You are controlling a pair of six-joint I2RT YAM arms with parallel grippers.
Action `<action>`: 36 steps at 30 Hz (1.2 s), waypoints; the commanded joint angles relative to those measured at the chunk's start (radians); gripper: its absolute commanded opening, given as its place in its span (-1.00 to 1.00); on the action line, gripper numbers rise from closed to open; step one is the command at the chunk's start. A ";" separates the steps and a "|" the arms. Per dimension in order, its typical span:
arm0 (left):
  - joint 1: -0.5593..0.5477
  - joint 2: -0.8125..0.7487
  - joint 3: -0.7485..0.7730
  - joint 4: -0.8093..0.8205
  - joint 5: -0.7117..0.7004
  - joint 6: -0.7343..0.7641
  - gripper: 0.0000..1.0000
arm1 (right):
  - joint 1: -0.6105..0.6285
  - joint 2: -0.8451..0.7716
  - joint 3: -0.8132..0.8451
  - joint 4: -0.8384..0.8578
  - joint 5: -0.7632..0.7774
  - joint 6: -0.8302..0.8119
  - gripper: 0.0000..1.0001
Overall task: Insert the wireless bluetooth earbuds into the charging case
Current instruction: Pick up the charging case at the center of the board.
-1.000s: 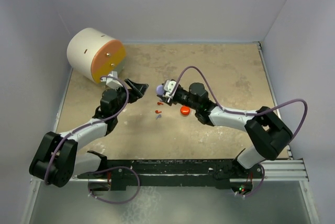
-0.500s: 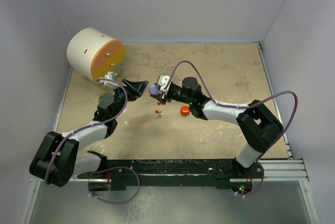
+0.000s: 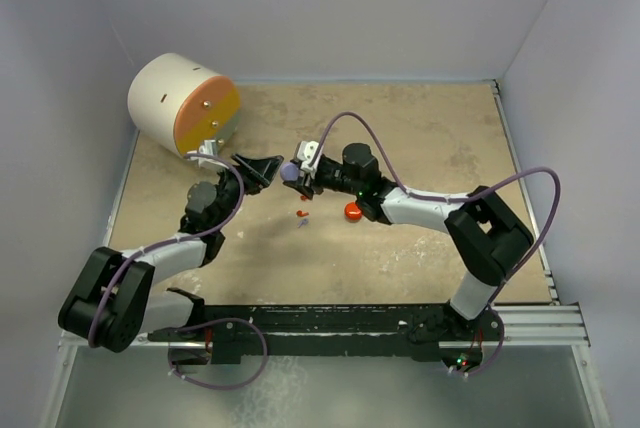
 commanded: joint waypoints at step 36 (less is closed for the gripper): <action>-0.016 0.131 -0.027 0.286 0.091 -0.032 -0.12 | 0.001 -0.001 0.074 0.001 -0.033 0.018 -1.00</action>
